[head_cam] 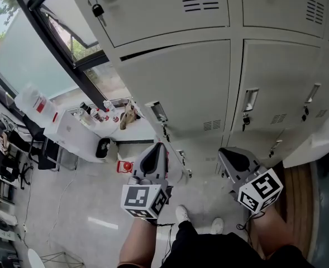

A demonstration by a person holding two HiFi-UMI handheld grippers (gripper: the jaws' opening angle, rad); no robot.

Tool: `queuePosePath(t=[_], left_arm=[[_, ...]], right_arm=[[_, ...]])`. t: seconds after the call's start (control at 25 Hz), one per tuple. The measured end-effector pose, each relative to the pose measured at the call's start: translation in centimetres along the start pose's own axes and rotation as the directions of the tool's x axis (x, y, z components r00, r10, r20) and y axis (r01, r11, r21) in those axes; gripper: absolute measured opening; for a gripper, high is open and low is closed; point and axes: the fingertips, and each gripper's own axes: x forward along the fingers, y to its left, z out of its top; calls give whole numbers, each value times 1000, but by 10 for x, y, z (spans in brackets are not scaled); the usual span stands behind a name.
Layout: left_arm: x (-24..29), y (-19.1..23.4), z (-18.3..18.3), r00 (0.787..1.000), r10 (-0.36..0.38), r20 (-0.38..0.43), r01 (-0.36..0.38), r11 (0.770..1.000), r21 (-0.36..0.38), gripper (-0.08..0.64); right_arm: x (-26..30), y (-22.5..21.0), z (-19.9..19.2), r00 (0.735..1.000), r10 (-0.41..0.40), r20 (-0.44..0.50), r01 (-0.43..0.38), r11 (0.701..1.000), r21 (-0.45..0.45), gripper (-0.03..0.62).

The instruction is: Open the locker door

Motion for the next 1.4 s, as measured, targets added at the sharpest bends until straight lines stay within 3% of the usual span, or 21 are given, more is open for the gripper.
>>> queuePosePath(t=[0.48, 0.88, 1.28, 1.4], left_arm=[[49, 52, 6, 999, 33, -24, -32, 999, 33, 23], [80, 68, 3, 998, 53, -26, -52, 998, 40, 194], [96, 74, -6, 996, 77, -49, -74, 996, 56, 194], [97, 75, -7, 995, 84, -55, -81, 995, 56, 146]], right_arm=[[44, -14, 6, 998, -59, 3, 59, 998, 32, 54], [51, -22, 11, 996, -94, -1, 94, 995, 24, 54], [45, -22, 14, 992, -129, -7, 129, 992, 19, 54], [42, -22, 15, 991, -134, -5, 134, 991, 15, 54]])
